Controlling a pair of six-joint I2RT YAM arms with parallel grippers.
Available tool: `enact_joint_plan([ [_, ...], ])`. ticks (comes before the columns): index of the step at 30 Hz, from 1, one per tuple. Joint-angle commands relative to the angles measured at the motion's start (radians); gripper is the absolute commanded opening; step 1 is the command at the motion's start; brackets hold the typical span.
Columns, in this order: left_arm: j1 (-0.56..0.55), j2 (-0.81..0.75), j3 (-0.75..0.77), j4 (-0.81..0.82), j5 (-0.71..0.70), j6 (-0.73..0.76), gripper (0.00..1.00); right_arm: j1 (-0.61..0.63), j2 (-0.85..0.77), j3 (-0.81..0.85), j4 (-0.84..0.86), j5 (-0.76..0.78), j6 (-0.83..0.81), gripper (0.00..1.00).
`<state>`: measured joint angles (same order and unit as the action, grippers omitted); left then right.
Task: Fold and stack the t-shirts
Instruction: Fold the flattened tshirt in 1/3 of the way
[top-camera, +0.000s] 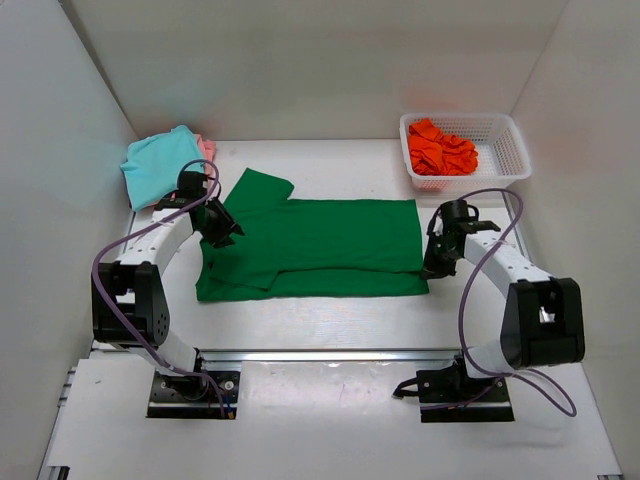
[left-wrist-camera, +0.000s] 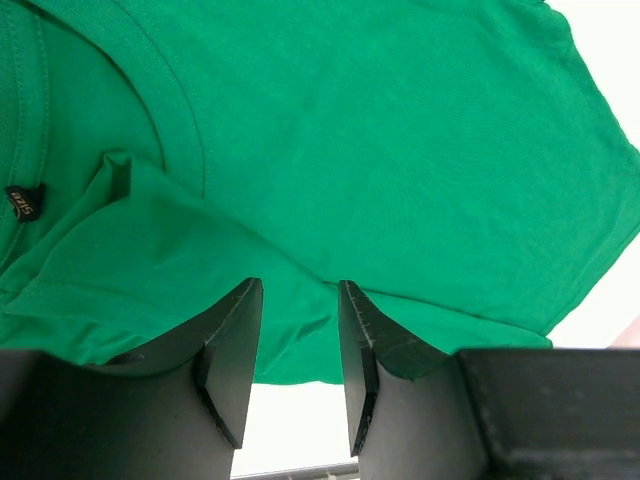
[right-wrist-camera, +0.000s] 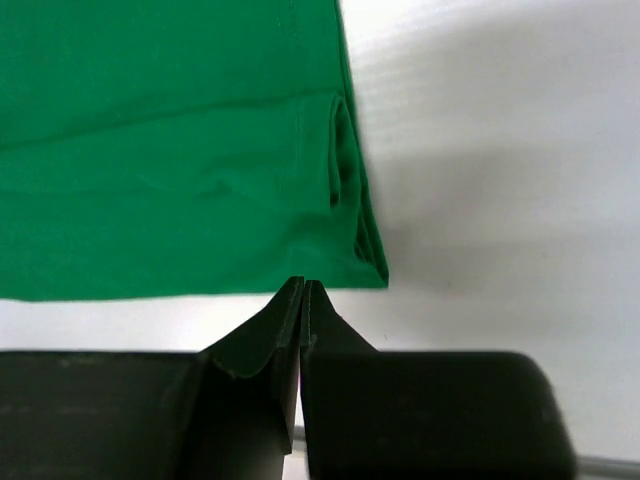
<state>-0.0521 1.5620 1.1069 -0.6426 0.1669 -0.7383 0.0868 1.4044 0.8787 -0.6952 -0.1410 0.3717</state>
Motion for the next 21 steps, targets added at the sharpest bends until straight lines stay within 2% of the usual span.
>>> enact_joint_plan([
  [1,-0.005,-0.023,0.04,0.015,0.017,-0.001,0.47,0.014,0.056,0.0,0.08,0.012,0.009,0.0],
  [14,-0.008,-0.003,0.045,0.014,0.026,0.004,0.47,-0.004,0.133,-0.007,0.194,0.006,0.026,0.0],
  [21,-0.008,0.003,0.061,0.005,0.026,0.01,0.47,-0.041,0.205,0.048,0.27,-0.061,0.05,0.0],
])
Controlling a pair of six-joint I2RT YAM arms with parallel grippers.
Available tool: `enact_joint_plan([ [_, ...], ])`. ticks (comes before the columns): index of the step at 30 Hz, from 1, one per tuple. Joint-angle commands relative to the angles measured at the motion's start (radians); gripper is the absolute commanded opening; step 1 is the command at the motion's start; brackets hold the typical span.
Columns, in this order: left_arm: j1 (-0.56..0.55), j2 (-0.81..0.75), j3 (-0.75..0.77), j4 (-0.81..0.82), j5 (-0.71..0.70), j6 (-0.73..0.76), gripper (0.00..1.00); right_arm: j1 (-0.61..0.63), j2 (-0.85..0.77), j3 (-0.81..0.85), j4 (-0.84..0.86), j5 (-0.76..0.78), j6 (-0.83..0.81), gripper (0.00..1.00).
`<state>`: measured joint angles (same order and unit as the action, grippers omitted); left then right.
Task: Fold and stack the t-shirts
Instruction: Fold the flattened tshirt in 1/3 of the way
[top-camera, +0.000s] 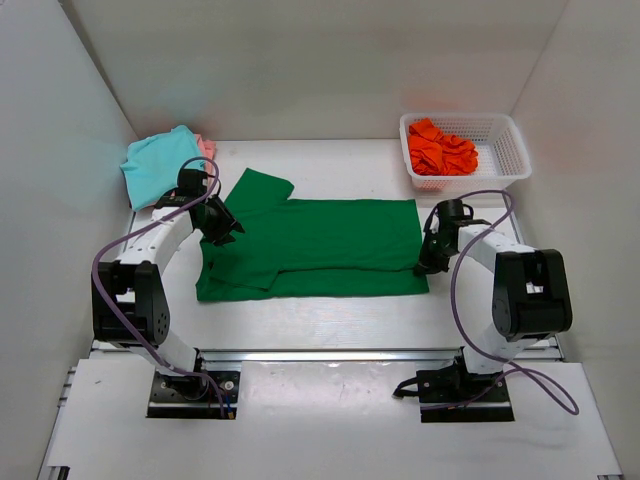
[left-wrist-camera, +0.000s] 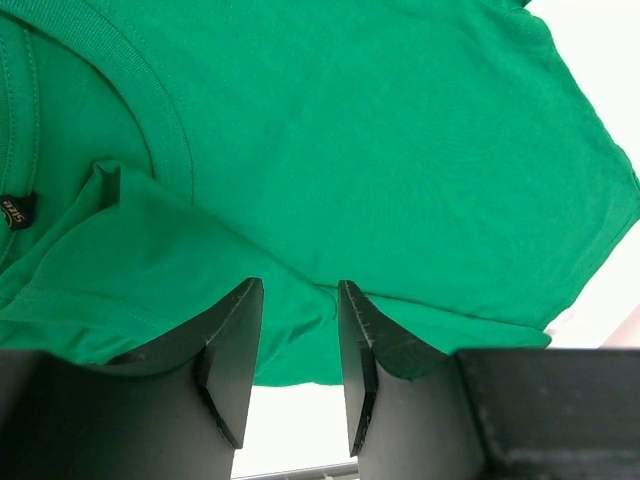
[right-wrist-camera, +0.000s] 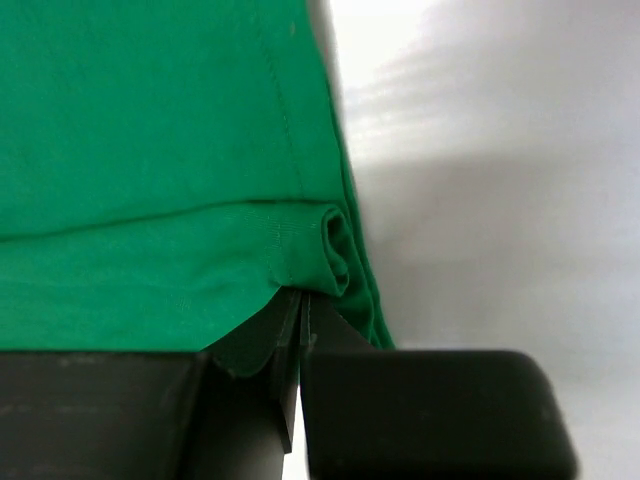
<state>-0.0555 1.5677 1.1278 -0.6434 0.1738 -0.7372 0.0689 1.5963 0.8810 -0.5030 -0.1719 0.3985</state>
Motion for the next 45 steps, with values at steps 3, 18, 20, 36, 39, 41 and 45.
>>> enact_joint_plan([
  [3,0.0,0.0,0.036,0.007,0.013,0.01,0.47,-0.035,0.022,0.064,0.118,-0.049,0.054,0.0],
  [18,0.003,0.037,0.063,0.008,0.007,0.016,0.47,-0.067,0.079,0.068,0.307,-0.155,0.161,0.0],
  [20,0.002,0.044,0.067,0.011,0.001,0.024,0.47,-0.067,0.103,0.111,0.299,-0.138,0.148,0.0],
  [36,-0.02,0.019,-0.068,0.005,-0.054,0.091,0.5,0.04,0.014,0.156,0.158,0.041,-0.058,0.0],
  [39,-0.021,0.006,-0.071,-0.012,-0.074,0.099,0.5,0.017,-0.001,0.139,0.167,0.034,-0.073,0.03],
  [41,-0.015,0.006,-0.074,-0.019,-0.092,0.101,0.52,-0.004,-0.004,0.131,0.176,0.028,-0.082,0.03],
  [45,-0.007,-0.026,-0.105,-0.061,-0.144,0.102,0.54,-0.003,-0.003,0.122,0.185,0.025,-0.095,0.11],
])
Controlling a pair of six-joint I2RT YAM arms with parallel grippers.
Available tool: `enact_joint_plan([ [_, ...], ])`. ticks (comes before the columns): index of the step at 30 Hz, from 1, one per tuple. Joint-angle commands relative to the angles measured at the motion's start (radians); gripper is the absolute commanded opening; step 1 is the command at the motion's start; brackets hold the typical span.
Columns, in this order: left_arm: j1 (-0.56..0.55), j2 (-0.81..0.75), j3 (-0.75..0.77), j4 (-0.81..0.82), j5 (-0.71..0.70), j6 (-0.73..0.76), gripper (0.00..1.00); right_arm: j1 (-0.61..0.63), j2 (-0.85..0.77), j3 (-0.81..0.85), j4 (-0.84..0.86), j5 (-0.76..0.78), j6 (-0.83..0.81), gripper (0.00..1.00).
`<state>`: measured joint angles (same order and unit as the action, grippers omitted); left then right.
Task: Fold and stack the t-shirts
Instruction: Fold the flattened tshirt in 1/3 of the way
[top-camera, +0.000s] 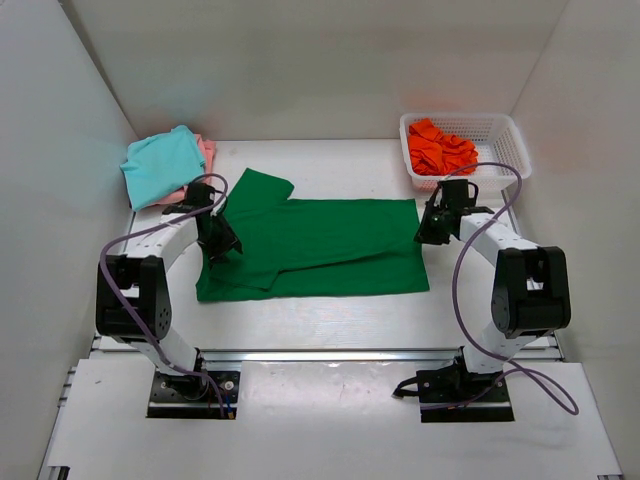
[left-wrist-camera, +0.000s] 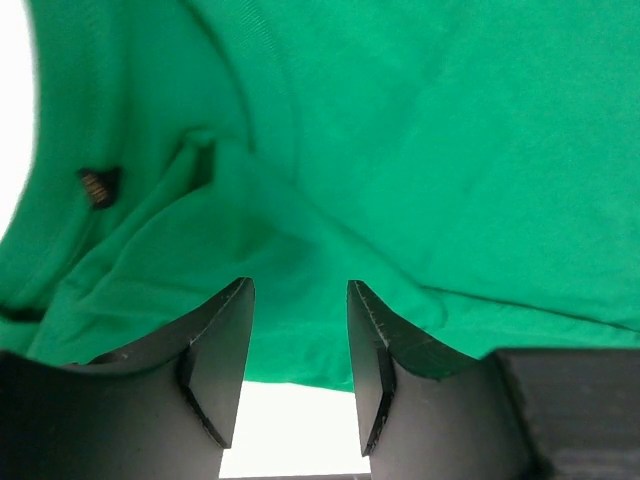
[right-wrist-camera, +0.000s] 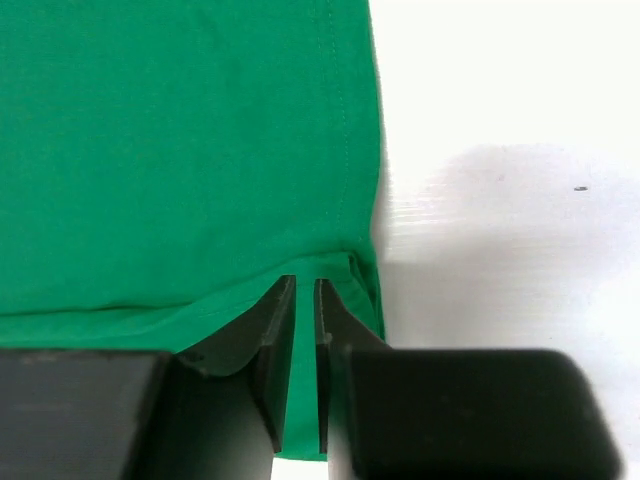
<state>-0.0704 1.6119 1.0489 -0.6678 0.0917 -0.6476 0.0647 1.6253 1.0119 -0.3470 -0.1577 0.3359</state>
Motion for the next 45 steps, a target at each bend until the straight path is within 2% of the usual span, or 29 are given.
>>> enact_joint_plan([
  [1,0.015,-0.079,-0.033,-0.036,-0.069,0.016,0.53,0.006,-0.03,-0.015,0.035,0.004,-0.04,0.12],
  [4,0.029,-0.092,-0.067,-0.03,-0.069,0.012,0.54,0.01,-0.025,-0.029,0.039,0.01,-0.032,0.19],
  [9,0.04,-0.101,-0.086,-0.029,-0.081,0.016,0.56,0.009,-0.019,-0.061,0.056,0.012,-0.034,0.27],
  [16,0.063,-0.098,-0.067,-0.046,-0.127,0.025,0.58,0.007,-0.001,-0.058,0.069,0.021,-0.025,0.28],
  [23,0.067,-0.072,-0.053,-0.032,-0.121,0.022,0.6,-0.002,0.018,-0.039,0.059,0.053,-0.017,0.37],
  [28,0.07,-0.044,-0.032,-0.032,-0.127,0.022,0.6,-0.002,0.038,-0.036,0.06,0.056,-0.021,0.38],
  [29,0.104,-0.044,-0.032,-0.033,-0.129,0.025,0.6,0.004,0.053,-0.026,0.063,0.052,-0.027,0.37],
  [31,0.103,-0.04,-0.023,-0.044,-0.127,0.026,0.6,0.003,0.064,-0.025,0.062,0.053,-0.023,0.29],
  [33,0.106,-0.036,-0.017,-0.033,-0.136,0.028,0.6,0.0,0.071,-0.01,0.059,0.053,-0.021,0.25],
  [37,0.112,-0.018,-0.017,-0.042,-0.149,0.039,0.6,0.0,0.07,0.002,0.057,0.047,-0.024,0.02],
  [45,0.113,0.006,-0.023,0.0,-0.142,0.032,0.62,-0.008,0.053,-0.001,0.045,0.044,-0.026,0.0],
])
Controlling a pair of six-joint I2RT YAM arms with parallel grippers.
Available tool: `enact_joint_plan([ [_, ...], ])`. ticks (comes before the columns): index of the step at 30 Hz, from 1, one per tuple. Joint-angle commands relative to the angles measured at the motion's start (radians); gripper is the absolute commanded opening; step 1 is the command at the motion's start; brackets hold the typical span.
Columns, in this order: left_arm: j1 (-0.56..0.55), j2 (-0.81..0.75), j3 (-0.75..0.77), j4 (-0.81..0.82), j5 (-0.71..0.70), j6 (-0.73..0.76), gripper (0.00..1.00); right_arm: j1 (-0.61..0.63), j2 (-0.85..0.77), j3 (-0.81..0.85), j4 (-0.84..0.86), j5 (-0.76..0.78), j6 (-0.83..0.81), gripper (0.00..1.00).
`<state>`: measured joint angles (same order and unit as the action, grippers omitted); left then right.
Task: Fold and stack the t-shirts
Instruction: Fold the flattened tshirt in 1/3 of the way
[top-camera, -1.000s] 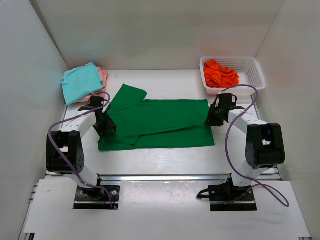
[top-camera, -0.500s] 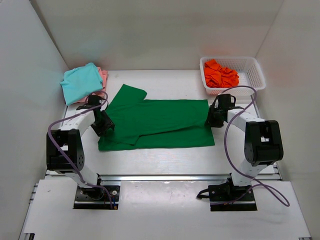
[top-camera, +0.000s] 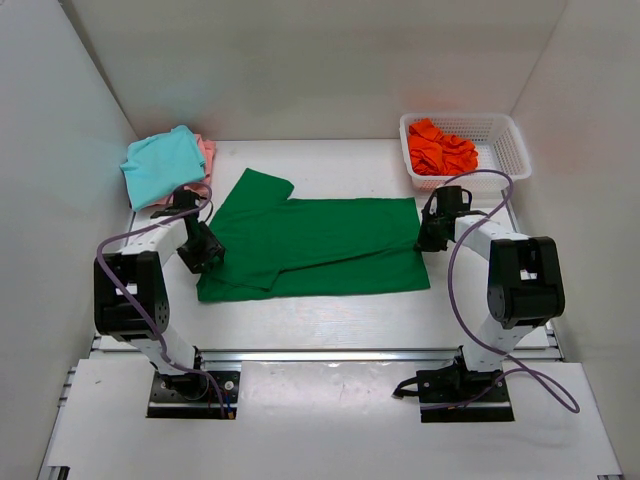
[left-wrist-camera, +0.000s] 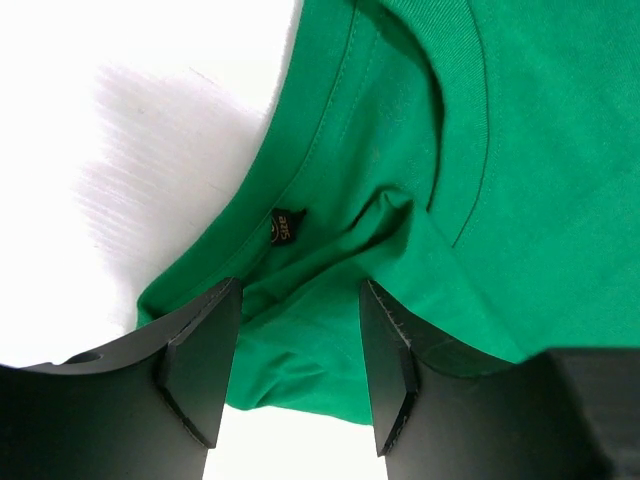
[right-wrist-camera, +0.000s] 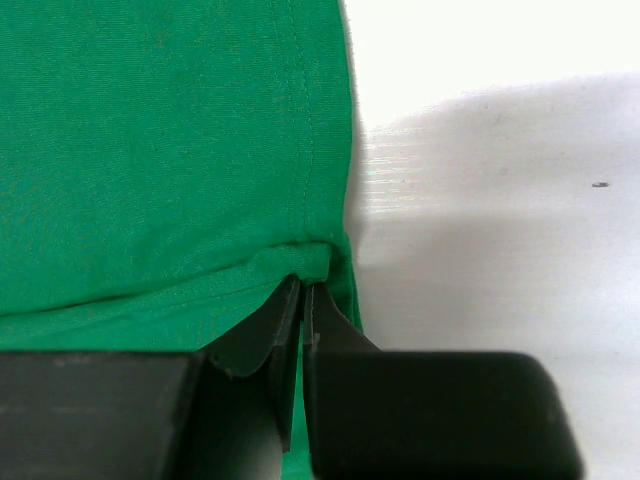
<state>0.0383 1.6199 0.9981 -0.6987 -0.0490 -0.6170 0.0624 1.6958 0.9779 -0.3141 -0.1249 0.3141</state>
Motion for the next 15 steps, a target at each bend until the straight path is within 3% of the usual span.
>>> enact_joint_plan([
  [1,0.003,0.003,0.037,0.028,-0.003,0.008,0.62,-0.009,-0.022,0.038,0.013,0.014,-0.006,0.0],
  [15,-0.014,0.063,0.048,0.11,0.083,-0.018,0.51,0.004,-0.056,0.01,0.012,-0.002,0.002,0.01],
])
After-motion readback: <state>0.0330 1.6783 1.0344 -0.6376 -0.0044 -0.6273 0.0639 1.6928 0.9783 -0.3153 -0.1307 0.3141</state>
